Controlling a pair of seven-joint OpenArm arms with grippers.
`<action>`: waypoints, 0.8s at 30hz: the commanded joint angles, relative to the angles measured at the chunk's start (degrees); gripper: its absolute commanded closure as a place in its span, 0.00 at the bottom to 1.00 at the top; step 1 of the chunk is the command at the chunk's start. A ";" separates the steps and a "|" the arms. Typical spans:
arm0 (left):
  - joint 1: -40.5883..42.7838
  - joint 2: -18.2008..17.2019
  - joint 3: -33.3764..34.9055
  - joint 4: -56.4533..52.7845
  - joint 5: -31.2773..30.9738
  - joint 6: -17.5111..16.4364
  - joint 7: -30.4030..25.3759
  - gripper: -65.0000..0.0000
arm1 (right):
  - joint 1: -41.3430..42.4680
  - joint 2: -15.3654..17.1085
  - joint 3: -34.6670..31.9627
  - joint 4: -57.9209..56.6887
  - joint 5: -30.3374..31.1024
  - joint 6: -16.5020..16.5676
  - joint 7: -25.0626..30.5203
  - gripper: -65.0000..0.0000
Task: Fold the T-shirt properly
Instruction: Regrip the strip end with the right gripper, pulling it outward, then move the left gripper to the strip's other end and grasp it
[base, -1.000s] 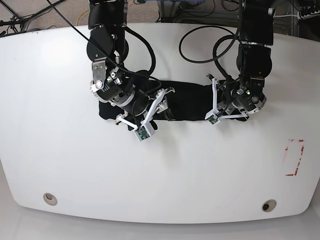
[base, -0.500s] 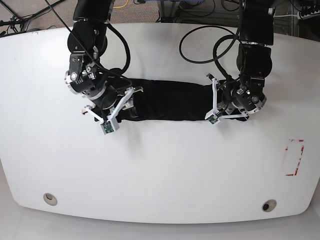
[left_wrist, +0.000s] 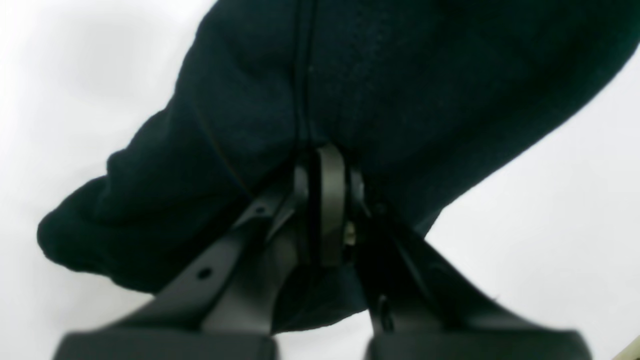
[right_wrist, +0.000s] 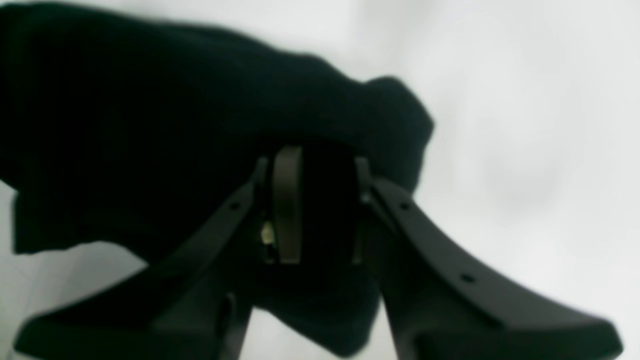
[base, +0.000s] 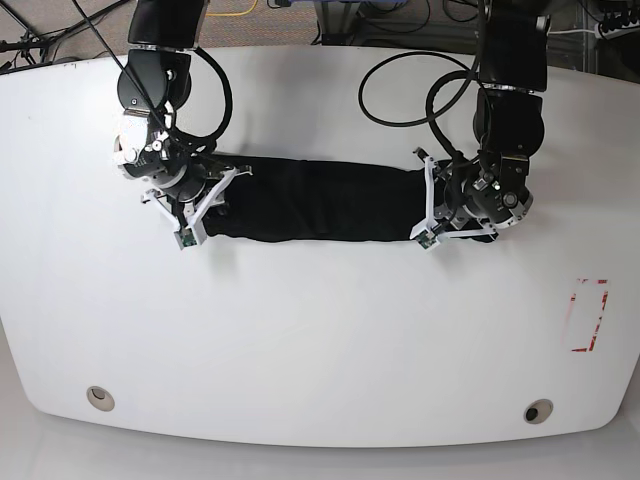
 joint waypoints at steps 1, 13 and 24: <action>-0.56 -0.29 0.00 -0.14 0.88 -0.10 1.35 1.00 | 0.66 1.14 -0.23 -2.72 0.95 0.17 3.71 0.81; -2.93 -0.29 -0.09 0.74 0.53 -0.10 1.62 0.80 | 0.66 1.84 -0.14 -9.93 0.95 0.43 8.37 0.81; -3.63 3.05 -16.53 9.97 -2.55 -0.10 1.88 0.18 | 0.57 1.76 -0.41 -10.02 0.95 0.43 8.37 0.81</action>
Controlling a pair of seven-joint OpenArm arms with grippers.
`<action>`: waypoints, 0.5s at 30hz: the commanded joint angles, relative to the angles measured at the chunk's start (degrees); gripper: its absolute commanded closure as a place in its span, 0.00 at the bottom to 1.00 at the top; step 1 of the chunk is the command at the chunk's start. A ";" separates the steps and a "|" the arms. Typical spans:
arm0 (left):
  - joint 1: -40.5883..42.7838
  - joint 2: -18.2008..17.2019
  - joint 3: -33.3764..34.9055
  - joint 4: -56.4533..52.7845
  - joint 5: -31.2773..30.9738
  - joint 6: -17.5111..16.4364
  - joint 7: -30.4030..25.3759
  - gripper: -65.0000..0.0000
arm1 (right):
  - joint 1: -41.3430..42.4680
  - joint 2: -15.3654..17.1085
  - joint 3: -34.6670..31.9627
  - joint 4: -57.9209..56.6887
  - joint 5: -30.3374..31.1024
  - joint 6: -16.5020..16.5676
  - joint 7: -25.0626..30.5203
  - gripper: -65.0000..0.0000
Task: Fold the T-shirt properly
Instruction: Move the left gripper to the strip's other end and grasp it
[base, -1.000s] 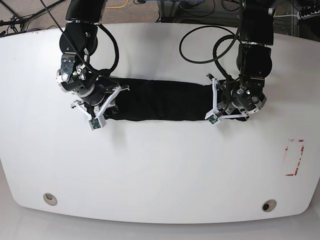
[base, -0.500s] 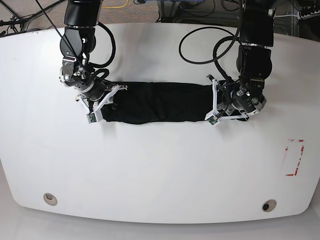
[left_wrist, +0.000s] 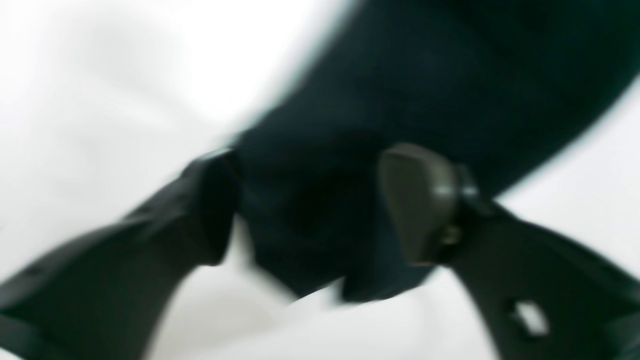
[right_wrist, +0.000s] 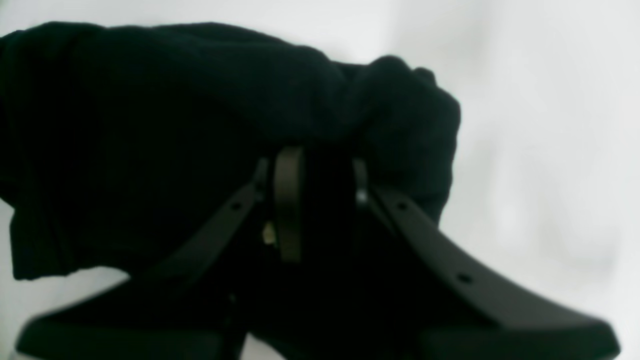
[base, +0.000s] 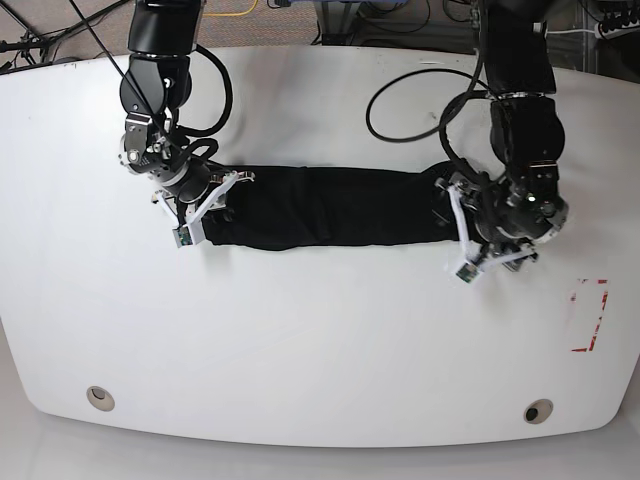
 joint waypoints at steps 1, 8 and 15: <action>-1.14 0.25 -3.47 2.76 -3.10 -0.08 0.35 0.16 | -0.09 0.20 -0.08 -0.18 -1.90 -0.61 -3.26 0.81; -4.84 -1.77 -15.25 -0.32 -11.80 -0.08 7.30 0.14 | 0.00 0.20 -0.08 -0.36 -1.90 -0.61 -3.26 0.81; -4.84 -7.22 -20.00 -10.16 -22.44 -0.08 7.65 0.14 | 0.09 0.29 -0.08 -0.09 -1.90 -0.61 -3.26 0.81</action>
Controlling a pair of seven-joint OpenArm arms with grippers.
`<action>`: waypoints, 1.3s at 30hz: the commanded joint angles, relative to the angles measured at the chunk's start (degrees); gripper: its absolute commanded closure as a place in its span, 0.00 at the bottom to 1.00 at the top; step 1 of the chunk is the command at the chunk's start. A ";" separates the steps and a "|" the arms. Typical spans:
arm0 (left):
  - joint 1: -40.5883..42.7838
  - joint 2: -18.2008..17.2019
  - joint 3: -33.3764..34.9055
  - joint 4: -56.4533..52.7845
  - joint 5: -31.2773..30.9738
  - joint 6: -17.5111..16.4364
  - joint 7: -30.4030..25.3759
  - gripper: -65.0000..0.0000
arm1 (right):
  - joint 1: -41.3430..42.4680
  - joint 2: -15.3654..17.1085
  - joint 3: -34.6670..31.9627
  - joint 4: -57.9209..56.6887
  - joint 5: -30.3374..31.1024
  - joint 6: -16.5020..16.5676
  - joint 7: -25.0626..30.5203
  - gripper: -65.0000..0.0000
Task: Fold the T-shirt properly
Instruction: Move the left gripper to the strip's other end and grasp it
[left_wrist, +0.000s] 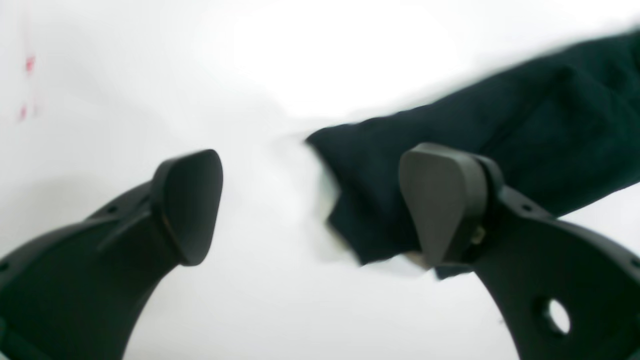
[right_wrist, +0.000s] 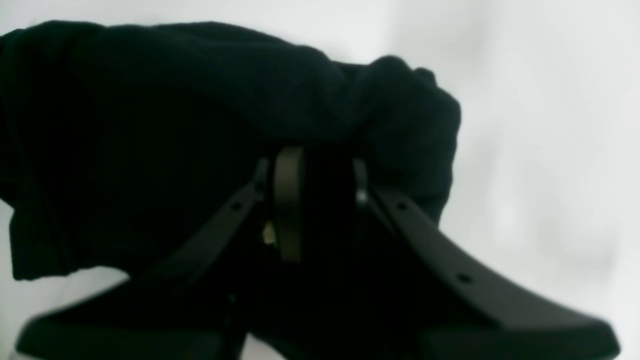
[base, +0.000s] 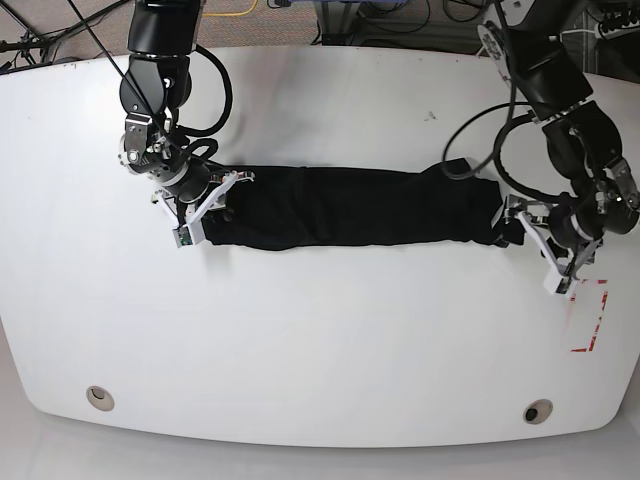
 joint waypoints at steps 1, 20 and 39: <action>-0.75 -2.35 -0.30 -3.81 -4.90 -0.06 -0.20 0.14 | 0.05 0.27 -0.08 -0.09 -1.87 -0.61 -3.22 0.81; -0.66 -3.85 3.30 -19.11 -11.05 -0.06 -3.36 0.14 | 0.31 0.97 -0.17 0.43 -1.87 -0.53 -3.22 0.81; 1.01 -2.44 7.96 -19.37 -15.27 -0.06 -3.63 0.61 | 0.31 0.80 -0.08 0.70 -1.61 -0.53 -3.22 0.81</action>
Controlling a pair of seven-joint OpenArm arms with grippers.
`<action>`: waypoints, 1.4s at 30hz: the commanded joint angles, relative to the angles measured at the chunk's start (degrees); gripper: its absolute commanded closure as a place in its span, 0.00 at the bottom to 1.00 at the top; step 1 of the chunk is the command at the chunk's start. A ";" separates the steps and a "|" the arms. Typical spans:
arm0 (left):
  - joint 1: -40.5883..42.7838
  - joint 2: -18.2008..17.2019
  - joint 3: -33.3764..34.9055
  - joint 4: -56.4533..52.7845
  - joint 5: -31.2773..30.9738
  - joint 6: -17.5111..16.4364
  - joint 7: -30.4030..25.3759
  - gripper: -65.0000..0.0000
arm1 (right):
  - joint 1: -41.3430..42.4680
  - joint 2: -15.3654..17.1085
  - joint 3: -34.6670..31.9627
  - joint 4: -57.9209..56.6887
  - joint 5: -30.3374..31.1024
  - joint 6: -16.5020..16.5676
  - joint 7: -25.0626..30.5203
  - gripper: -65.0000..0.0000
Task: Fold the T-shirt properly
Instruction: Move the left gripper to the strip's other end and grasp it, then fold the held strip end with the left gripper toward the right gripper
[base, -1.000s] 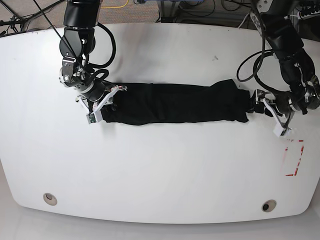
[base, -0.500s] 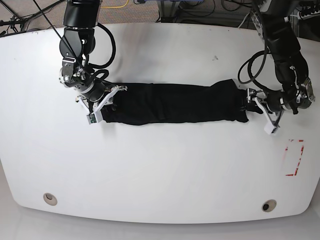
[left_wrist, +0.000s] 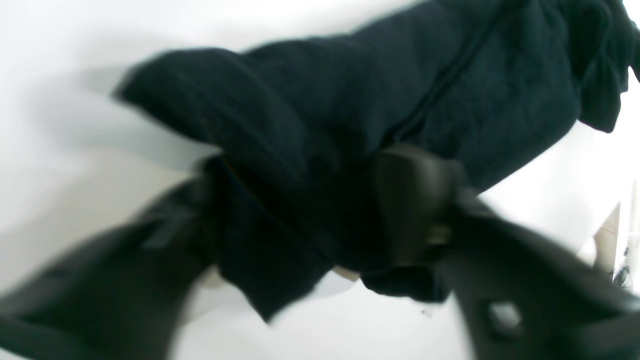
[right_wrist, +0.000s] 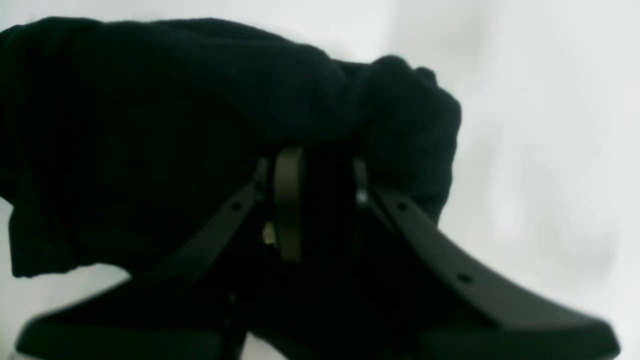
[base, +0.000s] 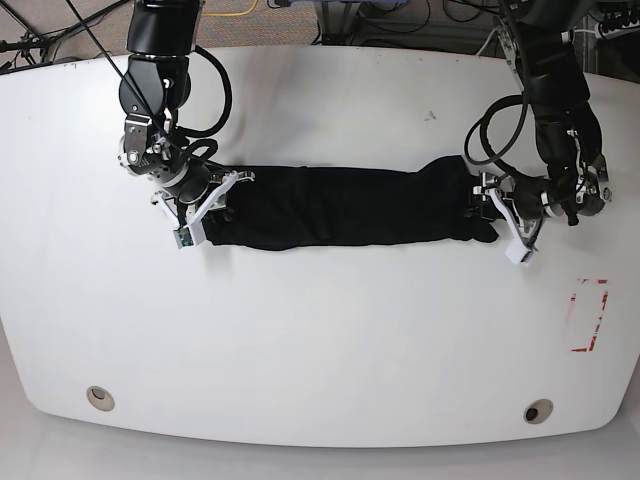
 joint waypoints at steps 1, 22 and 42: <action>-0.96 -0.76 -0.11 0.50 0.36 -0.06 -0.02 0.66 | 0.03 0.49 0.12 0.26 -1.52 -0.55 -2.58 0.81; -0.61 -0.14 7.54 16.94 1.15 -0.06 0.07 1.00 | 0.03 0.40 0.03 0.26 -1.70 -0.55 -2.58 0.81; 0.71 3.64 28.03 40.14 0.97 -0.06 0.16 1.00 | 0.64 0.67 0.03 -0.35 -1.79 -0.55 -2.58 0.81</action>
